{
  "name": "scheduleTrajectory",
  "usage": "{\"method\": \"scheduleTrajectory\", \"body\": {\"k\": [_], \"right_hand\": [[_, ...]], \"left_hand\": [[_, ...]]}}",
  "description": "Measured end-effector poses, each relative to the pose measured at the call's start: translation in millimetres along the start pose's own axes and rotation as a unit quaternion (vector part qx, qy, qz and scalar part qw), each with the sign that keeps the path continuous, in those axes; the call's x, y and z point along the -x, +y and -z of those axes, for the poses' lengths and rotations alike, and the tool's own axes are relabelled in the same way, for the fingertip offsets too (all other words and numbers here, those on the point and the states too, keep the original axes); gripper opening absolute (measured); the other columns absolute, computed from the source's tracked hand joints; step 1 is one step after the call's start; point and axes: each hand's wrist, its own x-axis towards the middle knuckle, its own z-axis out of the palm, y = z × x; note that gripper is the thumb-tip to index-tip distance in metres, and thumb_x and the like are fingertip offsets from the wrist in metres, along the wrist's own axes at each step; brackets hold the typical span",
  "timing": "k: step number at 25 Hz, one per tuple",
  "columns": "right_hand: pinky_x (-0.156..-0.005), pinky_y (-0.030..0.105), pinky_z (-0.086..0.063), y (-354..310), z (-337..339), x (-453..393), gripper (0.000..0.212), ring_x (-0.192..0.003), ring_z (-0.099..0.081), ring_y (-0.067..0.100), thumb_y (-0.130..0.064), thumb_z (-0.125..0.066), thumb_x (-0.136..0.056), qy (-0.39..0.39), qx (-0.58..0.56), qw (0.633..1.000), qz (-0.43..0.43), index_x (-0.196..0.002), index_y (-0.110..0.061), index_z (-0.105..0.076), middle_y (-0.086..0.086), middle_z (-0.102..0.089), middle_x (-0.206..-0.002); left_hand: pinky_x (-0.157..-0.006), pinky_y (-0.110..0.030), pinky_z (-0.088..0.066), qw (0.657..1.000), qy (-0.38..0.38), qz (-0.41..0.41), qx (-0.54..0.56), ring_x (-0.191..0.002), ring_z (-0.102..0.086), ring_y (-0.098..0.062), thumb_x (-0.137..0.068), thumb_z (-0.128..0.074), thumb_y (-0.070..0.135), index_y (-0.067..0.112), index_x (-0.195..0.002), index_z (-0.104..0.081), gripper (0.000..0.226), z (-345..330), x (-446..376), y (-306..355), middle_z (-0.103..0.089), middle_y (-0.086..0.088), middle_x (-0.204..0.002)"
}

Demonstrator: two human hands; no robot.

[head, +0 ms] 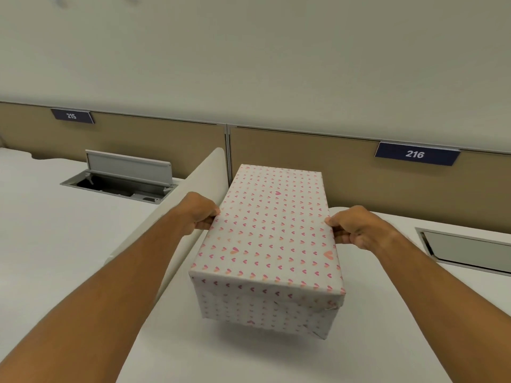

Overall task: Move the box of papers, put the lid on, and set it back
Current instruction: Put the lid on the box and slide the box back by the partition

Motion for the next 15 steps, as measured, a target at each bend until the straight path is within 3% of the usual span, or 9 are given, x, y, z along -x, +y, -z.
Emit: {"method": "scheduleTrajectory", "body": {"k": [5, 9, 15], "right_hand": [[-0.053, 0.035, -0.058, -18, -35, -35, 0.008, -0.081, -0.072, 0.026, -0.011, -0.068, -0.09, 0.023, -0.005, 1.0, -0.002, -0.089, -0.006, -0.062, 0.012, -0.072, -0.095], [-0.067, 0.041, -0.059, -22, -47, -56, 0.008, -0.082, -0.072, 0.026, -0.01, -0.068, -0.09, 0.032, -0.025, 0.999, -0.006, -0.089, -0.006, -0.062, 0.011, -0.072, -0.095], [-0.068, 0.041, -0.058, -21, -62, -73, 0.009, -0.083, -0.071, 0.026, -0.011, -0.068, -0.09, 0.029, -0.037, 0.999, -0.01, -0.088, -0.009, -0.06, 0.011, -0.071, -0.096]], "left_hand": [[-0.063, -0.029, -0.054, 1.0, 0.0, 0.003, -0.018, -0.079, -0.067, -0.022, -0.093, -0.062, 0.012, 0.0, -0.103, -0.066, 0.016, 10, -59, -1, -0.069, -0.013, -0.098], [-0.068, -0.03, -0.053, 1.0, 0.009, 0.009, -0.024, -0.098, -0.067, -0.028, -0.093, -0.061, 0.012, 0.0, -0.11, -0.066, 0.022, 9, -88, 0, -0.068, -0.016, -0.114], [-0.074, -0.032, -0.053, 1.0, 0.015, 0.016, -0.014, -0.094, -0.065, -0.027, -0.096, -0.056, 0.013, 0.002, -0.101, -0.065, 0.015, 12, -109, 0, -0.067, -0.016, -0.116]]}}
